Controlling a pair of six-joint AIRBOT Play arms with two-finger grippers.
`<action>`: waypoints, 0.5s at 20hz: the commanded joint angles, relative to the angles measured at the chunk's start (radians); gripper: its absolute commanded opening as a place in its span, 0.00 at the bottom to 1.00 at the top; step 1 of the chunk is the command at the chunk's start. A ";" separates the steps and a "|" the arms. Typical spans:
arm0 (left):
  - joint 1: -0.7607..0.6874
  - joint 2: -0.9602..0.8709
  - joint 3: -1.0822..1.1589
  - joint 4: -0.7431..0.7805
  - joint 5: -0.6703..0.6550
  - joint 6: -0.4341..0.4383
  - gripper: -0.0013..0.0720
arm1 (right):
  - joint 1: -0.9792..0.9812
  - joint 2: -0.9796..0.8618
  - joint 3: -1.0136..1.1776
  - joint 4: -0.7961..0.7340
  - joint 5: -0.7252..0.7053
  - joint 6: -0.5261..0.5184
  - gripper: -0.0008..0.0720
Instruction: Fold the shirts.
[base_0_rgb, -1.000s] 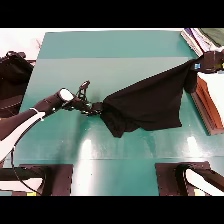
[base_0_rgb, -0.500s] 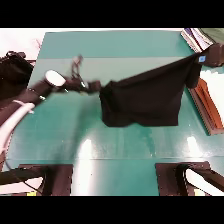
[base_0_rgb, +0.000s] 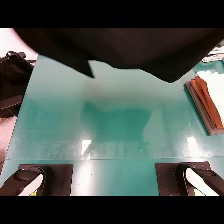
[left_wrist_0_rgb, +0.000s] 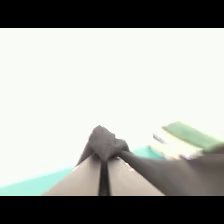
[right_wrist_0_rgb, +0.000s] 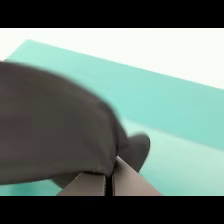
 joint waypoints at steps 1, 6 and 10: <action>0.009 0.079 0.145 0.097 -0.027 0.000 0.05 | -0.122 0.106 -0.059 -0.015 -0.026 0.021 0.03; 0.009 -0.019 0.147 0.154 -0.146 -0.011 0.05 | -0.251 0.018 0.057 0.068 0.111 0.025 0.03; 0.009 -0.224 0.064 0.149 -0.345 -0.052 0.05 | -0.084 -0.129 -0.063 0.064 0.153 0.060 0.03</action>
